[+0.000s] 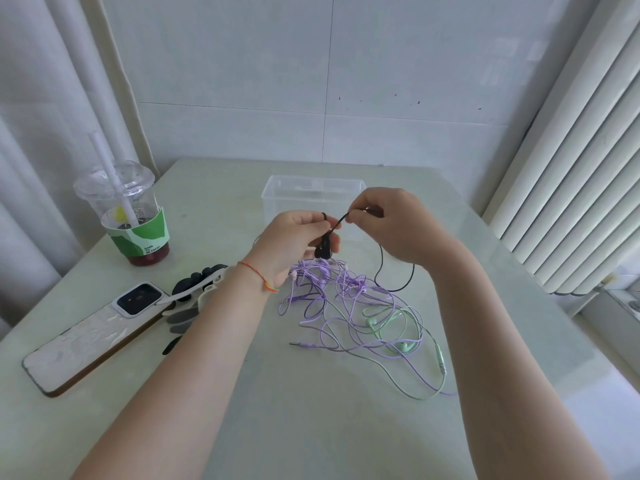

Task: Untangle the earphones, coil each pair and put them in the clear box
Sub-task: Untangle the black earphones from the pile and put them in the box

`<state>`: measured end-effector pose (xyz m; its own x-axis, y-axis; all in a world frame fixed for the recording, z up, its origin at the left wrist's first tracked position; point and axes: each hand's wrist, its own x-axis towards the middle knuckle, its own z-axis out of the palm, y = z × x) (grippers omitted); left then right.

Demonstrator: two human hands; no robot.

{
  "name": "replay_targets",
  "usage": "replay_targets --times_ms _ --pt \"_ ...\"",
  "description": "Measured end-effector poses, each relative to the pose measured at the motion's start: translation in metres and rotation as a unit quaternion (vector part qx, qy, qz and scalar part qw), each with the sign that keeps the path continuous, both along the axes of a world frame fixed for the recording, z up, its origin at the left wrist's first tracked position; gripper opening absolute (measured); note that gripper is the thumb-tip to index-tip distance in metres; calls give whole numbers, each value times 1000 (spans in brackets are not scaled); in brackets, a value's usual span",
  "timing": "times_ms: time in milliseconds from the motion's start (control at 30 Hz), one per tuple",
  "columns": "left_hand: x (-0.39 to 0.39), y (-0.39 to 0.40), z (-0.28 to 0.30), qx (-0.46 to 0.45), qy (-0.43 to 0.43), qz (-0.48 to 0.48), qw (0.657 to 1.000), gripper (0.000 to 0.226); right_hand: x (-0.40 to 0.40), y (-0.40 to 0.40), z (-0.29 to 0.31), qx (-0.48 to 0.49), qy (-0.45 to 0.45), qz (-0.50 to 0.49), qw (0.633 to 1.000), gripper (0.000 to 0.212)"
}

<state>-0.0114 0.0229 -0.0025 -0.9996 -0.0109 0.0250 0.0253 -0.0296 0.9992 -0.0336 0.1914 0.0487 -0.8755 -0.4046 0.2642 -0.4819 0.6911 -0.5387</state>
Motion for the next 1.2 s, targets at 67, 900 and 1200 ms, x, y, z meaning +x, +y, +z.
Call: replay_targets --times_ms 67,900,1200 --pt "2 1 2 17 -15 -50 999 23 -3 2 -1 -28 15 -10 999 10" --pt "-1 -4 9 313 25 -59 948 27 -2 -13 -20 58 -127 83 987 21" --pt "-4 -8 2 240 40 16 970 28 4 -17 -15 83 -128 85 985 21"
